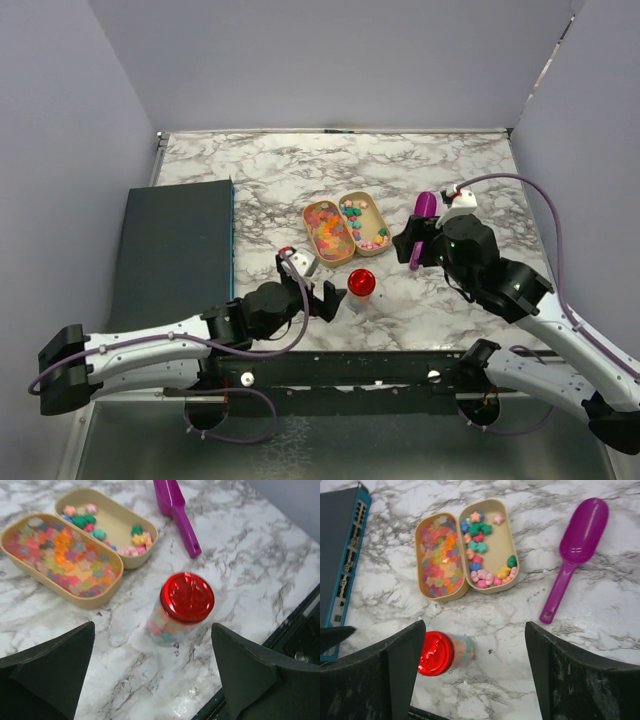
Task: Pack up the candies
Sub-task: Reset both arms
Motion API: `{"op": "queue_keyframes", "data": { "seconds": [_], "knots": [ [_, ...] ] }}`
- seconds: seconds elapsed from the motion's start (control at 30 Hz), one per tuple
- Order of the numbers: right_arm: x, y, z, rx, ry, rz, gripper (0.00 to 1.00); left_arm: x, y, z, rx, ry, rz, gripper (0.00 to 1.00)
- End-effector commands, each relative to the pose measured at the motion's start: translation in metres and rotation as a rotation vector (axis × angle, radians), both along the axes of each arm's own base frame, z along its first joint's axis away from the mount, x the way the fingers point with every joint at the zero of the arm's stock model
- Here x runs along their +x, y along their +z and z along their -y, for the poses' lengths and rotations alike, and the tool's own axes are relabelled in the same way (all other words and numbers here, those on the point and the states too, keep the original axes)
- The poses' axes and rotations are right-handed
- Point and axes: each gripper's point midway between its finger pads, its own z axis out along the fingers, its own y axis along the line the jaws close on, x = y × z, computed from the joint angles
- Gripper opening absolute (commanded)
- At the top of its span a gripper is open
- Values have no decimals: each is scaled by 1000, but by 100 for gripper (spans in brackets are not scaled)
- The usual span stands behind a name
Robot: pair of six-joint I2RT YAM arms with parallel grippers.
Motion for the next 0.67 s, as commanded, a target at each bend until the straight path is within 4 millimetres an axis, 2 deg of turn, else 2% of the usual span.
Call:
{"op": "queue_keyframes", "data": {
  "seconds": [0.0, 0.1, 0.17, 0.33, 0.47, 0.57, 0.63],
  "knots": [
    [10, 11, 35, -58, -202, 34, 85, 10, 29, -36, 69, 159, -39, 99],
    [11, 17, 51, -49, -304, 48, 86, 13, 69, -40, 41, 188, -24, 99],
    [10, 20, 56, -62, -309, 64, 87, 16, 98, -41, 45, 185, 15, 99],
    [7, 24, 63, -101, -282, 110, 88, 16, 144, -48, 25, 162, 100, 99],
    [3, 28, 66, -84, -267, 133, 90, 14, 163, -52, 1, 159, 123, 99],
    [-1, 30, 55, -71, -180, 142, 92, 14, 162, -52, 5, 156, 123, 99],
    [2, 29, 59, -67, -226, 140, 96, 14, 159, -51, 13, 151, 121, 99]
  ]
}}
